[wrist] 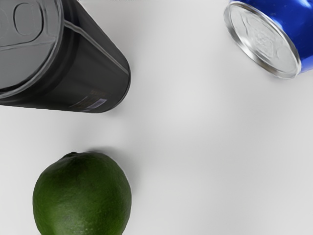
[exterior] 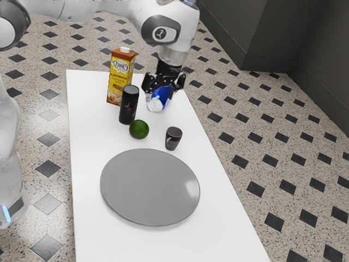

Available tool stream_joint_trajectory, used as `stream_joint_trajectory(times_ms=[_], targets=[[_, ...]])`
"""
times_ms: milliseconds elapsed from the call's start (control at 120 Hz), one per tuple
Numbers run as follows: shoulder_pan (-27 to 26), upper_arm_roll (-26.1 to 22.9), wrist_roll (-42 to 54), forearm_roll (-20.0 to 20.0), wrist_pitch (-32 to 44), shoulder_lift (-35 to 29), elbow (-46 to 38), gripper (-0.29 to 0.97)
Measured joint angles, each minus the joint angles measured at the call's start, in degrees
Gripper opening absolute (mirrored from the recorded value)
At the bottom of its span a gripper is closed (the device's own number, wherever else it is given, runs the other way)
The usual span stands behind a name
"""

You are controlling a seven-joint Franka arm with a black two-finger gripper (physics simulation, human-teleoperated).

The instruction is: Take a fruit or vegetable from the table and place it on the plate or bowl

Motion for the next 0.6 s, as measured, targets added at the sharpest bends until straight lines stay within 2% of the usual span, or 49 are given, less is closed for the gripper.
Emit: stream_joint_trajectory(times_ms=[283,442,600], targets=[[0.9,-0.2,-8.3,0.4,2.2,-1.7,-5.9,0.68],[0.7,-2.4,-11.9,-0.6,2.8,-3.5,-6.6,0.68],[1.1,-4.9,-14.9,-1.3,2.8,-9.4,-10.8,0.68]])
